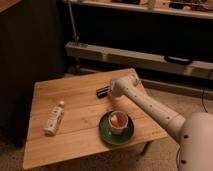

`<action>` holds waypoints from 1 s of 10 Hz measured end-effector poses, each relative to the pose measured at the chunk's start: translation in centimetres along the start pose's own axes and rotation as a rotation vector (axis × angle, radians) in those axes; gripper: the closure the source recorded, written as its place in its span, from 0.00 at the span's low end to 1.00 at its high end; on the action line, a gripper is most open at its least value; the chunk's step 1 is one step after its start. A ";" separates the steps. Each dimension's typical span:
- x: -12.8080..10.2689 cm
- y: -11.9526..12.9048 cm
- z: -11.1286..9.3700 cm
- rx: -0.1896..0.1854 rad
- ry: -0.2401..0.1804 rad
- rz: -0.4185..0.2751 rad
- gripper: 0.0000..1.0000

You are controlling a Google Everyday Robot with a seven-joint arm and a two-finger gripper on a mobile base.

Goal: Push the eraser across the table

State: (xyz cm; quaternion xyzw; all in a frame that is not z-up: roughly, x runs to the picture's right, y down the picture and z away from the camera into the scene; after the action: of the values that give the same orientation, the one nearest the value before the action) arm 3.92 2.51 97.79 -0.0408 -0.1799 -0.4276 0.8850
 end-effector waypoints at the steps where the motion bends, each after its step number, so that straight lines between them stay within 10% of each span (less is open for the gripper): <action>1: 0.4 0.0 0.1 -0.003 0.012 0.005 0.96; 10: 2.3 -4.7 1.4 0.062 0.062 0.050 0.96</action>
State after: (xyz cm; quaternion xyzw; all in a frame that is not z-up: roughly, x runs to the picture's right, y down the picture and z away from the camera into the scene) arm 1.14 -1.85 99.52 -0.0047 -0.1643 -0.4007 0.9013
